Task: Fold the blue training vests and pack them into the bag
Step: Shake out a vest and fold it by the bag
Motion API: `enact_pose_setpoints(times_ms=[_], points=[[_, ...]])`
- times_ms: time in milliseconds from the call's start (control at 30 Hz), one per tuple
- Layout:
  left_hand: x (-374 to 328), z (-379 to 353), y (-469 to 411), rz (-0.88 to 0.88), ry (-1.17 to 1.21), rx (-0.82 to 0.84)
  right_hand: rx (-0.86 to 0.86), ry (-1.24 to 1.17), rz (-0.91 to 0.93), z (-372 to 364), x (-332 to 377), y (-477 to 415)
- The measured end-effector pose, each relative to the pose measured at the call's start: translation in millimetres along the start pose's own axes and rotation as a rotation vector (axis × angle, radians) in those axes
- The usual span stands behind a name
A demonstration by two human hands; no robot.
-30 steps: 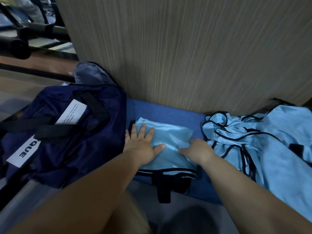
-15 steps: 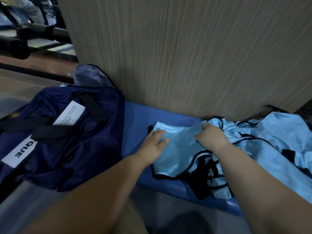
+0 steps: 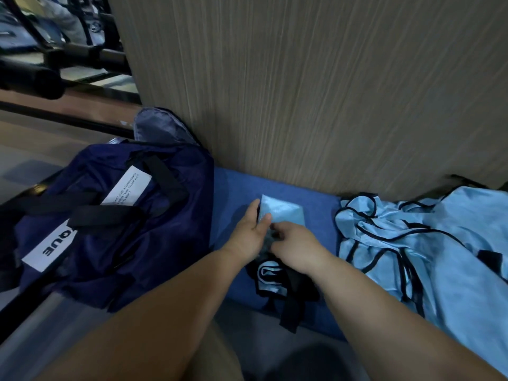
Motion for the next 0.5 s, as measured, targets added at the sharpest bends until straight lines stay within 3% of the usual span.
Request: enact_pose_setpoints(times_ms=[100,200,267,367,500], points=[[-7.0,-1.9,-4.9,-0.128,-0.313,-0.03,-0.15,0.144,0.11,11.8,-6.4,2.5],[-13.5,-16.9,-6.9,-0.236,-0.594,0.041,-0.028,0.319,0.113,-10.9,-19.5,4.1],[-7.6,-25.9,-6.7,-0.213,-0.727,0.139,0.055,0.357,0.075,-27.3,-28.8,5.6],[13.9,-28.6,-7.1,-0.097,-0.888,0.233,0.037,0.394,0.046,-34.6,-36.2,5.6],[19.9,-29.0,-6.7,-0.078,-1.013,0.2,-0.077,0.354,0.009,-26.3,-37.5,13.0]])
Point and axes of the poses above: each hand's wrist, its own y-axis away from the middle knuckle, its own z-axis out of the back of the hand, x = y × z, the point moved 9 cm from there along -y, towards the middle knuckle, and after that the axes turned 2 degrees about z, right-handed, at the moved point
